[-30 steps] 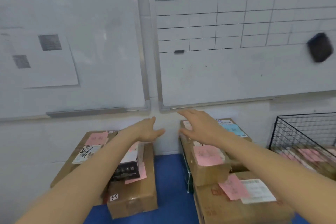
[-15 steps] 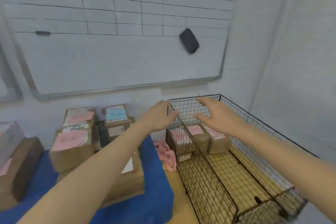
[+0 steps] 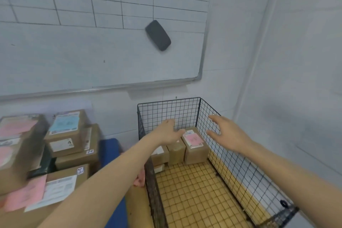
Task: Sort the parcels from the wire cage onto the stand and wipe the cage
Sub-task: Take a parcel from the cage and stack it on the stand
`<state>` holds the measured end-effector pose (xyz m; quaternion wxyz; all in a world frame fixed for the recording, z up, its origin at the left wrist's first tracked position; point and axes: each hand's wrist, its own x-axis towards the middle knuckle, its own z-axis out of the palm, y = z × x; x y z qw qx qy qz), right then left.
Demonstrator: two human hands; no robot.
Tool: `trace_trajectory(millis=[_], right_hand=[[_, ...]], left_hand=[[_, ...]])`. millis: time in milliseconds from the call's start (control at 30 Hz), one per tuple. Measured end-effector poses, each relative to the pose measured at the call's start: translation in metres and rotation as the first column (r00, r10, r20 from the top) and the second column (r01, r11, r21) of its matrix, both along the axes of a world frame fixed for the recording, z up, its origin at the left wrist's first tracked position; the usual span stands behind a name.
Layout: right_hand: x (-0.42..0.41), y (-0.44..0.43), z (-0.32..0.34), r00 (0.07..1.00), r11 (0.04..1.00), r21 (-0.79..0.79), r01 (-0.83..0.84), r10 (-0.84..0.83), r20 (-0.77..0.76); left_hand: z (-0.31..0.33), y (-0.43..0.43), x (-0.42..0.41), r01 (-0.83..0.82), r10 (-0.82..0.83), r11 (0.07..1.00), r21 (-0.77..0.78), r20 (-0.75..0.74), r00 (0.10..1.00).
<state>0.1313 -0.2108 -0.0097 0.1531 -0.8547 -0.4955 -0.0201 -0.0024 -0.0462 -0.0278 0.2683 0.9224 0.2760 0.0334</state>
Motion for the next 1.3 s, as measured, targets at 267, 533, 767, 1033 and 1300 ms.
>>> trace_trajectory(millis=[267, 533, 767, 1033, 1300], right_hand=[[0.063, 0.038, -0.029, 0.997, 0.997, -0.042, -0.066, 0.064, -0.05], [0.122, 0.093, -0.114, 0.976, 0.977, -0.139, -0.159, 0.133, -0.174], [0.166, 0.105, -0.203, 0.949, 0.986, -0.157, -0.051, -0.001, -0.316], [0.169, 0.114, -0.221, 0.923, 0.97, -0.243, 0.028, -0.118, -0.366], [0.164, 0.119, -0.222, 0.901, 0.955, -0.282, 0.092, -0.2, -0.384]], left_hand=[[-0.044, 0.016, 0.059, -0.074, 0.078, 0.997, 0.033, -0.128, 0.989], [-0.116, 0.022, 0.096, -0.196, 0.214, 0.972, 0.133, -0.138, 0.967], [-0.158, 0.002, 0.143, -0.245, 0.235, 0.965, -0.089, -0.113, 0.965], [-0.197, 0.004, 0.184, -0.314, 0.3, 0.897, -0.312, -0.094, 0.949], [-0.207, 0.005, 0.19, -0.36, 0.353, 0.884, -0.297, -0.08, 0.932]])
